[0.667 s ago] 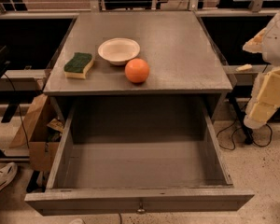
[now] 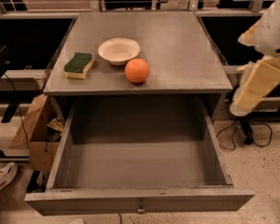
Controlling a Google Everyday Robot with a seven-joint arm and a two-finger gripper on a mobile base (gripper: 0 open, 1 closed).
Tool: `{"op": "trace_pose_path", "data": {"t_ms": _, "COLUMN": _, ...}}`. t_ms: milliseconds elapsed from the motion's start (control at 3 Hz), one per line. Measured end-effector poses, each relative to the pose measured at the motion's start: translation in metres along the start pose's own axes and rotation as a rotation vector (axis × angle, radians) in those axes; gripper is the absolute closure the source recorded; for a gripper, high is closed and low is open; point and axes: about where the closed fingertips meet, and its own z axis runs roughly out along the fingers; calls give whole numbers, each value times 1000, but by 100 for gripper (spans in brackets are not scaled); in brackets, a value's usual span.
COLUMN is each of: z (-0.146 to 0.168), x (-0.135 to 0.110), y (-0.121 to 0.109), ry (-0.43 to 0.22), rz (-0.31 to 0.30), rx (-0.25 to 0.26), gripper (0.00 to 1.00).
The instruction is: Place orange into top drawer
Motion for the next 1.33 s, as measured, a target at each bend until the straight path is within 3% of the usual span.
{"op": "trace_pose_path", "data": {"t_ms": 333, "z": 0, "x": -62, "y": -37, "ry": -165, "rz": 97, "rx": 45, "gripper": 0}}
{"op": "trace_pose_path", "data": {"t_ms": 667, "z": -5, "x": -104, "y": -58, "ry": -285, "rz": 139, "rx": 64, "gripper": 0}}
{"op": "trace_pose_path", "data": {"t_ms": 1333, "z": 4, "x": -107, "y": -60, "ry": -329, "rz": 172, "rx": 56, "gripper": 0}}
